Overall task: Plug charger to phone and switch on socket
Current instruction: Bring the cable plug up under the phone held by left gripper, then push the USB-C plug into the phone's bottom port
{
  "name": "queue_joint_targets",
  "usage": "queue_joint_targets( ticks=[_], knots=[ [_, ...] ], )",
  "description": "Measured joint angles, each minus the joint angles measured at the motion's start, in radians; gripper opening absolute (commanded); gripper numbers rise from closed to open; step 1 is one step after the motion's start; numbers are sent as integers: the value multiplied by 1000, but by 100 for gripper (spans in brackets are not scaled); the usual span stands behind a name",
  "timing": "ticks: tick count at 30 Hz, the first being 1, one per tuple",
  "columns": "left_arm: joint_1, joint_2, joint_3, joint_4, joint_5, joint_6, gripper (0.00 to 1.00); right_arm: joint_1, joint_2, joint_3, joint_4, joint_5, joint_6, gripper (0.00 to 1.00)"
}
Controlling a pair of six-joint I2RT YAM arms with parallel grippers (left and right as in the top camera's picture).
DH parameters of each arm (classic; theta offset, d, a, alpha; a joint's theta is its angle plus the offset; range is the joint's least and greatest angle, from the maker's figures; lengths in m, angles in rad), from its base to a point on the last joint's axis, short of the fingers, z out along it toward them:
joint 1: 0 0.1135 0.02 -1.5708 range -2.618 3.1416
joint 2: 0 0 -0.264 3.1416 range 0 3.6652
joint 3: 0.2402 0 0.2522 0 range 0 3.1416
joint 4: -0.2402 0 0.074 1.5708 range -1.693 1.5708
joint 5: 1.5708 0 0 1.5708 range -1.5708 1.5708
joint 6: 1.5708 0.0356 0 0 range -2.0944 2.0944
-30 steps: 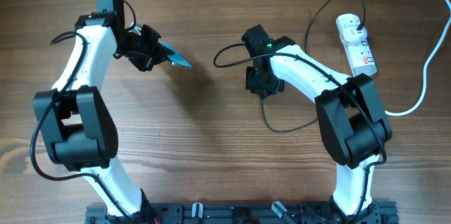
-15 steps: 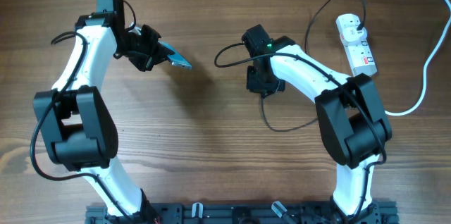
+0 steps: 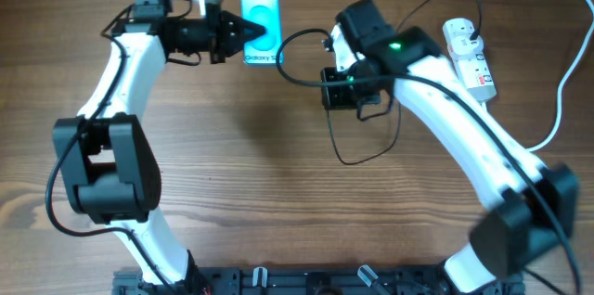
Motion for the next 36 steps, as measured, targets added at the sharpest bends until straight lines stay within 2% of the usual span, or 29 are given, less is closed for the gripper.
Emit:
queue_joint_targets(
  ticks=[3,9,14,22,25,29,36],
  knots=[
    [-76,0,0,39,30,3,4,15,-92,5,-37,-48,-23,4],
    [-195,0,0,83,36,2,4,132,-94,5,-35,17,47,4],
    [-196,0,0,84,-22,-21,4,165,-94,5,3,147,159,4],
    [-196,0,0,84,-95,-46,4,165,-94,5,78,171,208,4],
    [-196,0,0,90,-93,-63,4,165,-94,5,75,177,219,4],
    [-196,0,0,174,-45,-76,4,165,-94,5,63,182,250,4],
    [-196,0,0,188,-11,-76,4,165,-94,5,63,182,256,4]
  ],
)
